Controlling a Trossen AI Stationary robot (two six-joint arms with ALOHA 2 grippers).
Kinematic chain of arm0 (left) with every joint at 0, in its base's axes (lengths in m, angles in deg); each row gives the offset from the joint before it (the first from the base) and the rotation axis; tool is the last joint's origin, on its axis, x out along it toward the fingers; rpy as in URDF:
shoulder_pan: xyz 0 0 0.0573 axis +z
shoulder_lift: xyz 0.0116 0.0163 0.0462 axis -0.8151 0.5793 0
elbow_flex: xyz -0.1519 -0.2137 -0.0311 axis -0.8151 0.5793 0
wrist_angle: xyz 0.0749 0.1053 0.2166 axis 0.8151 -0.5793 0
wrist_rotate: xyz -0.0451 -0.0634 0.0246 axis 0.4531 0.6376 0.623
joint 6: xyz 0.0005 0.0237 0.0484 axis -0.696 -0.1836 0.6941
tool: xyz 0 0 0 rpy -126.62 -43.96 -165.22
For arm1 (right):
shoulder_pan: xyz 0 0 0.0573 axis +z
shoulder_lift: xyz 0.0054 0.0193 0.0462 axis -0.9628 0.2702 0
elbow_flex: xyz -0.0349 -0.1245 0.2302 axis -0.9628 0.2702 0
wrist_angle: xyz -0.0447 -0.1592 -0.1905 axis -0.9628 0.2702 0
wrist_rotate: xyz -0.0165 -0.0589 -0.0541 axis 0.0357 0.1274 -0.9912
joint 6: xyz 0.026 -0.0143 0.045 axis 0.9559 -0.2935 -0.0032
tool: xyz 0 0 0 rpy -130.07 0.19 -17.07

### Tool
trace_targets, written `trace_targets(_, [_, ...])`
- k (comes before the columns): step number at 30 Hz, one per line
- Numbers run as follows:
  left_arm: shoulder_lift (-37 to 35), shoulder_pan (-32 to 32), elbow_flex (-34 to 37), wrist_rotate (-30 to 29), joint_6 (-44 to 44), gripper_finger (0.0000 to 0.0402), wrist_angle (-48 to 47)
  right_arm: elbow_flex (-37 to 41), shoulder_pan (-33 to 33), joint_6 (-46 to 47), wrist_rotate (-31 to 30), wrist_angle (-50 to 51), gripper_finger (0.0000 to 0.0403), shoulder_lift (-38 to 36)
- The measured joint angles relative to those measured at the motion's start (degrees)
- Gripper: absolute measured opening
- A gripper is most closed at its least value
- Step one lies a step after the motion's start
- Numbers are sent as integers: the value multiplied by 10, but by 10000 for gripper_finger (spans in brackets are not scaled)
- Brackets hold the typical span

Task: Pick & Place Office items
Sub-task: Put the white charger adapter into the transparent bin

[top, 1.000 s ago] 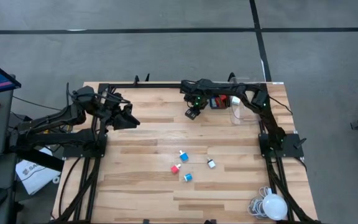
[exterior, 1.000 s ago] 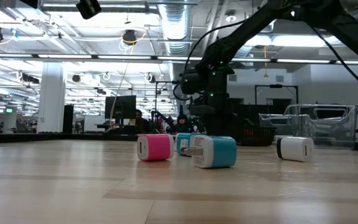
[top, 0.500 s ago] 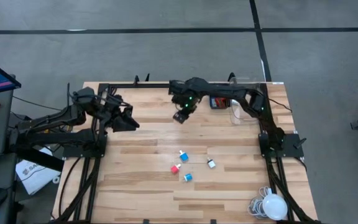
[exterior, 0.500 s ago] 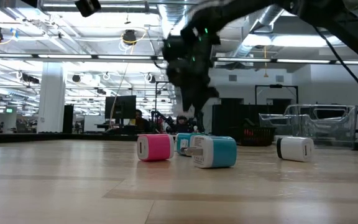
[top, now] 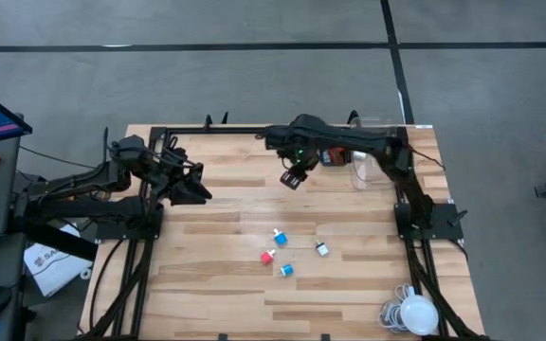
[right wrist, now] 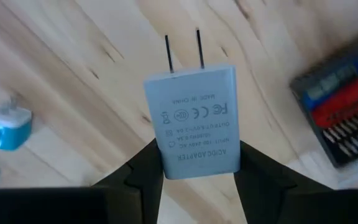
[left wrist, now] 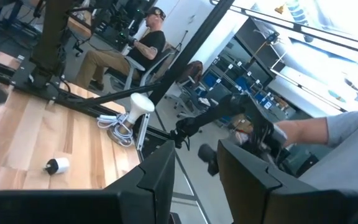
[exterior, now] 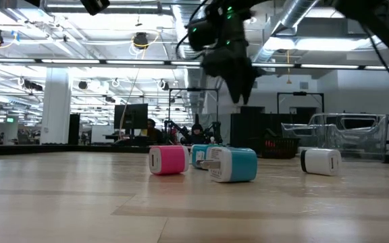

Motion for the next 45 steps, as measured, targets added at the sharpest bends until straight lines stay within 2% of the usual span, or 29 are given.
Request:
trace_targets(6, [-7, 0, 0, 7, 2, 117, 0, 123, -49, 51, -2, -45, 151, -129])
trace_targets(15, [-10, 0, 0, 8, 18, 117, 0, 417, -169, 192, 7, -164, 151, -375])
trace_targets(22, [-9, 0, 0, 6, 17, 117, 0, 586, -289, 246, 37, -234, 151, -478])
trace_targets(26, [-9, 0, 0, 3, 15, 117, 0, 622, -341, 264, 54, -282, 151, -499])
trace_targets(32, [-9, 0, 0, -3, 15, 117, 0, 638, -377, 297, 60, -324, 151, -483])
trace_targets(45, [-9, 0, 0, -8, 16, 117, 1, 638, -386, 351, 61, -411, 151, -383])
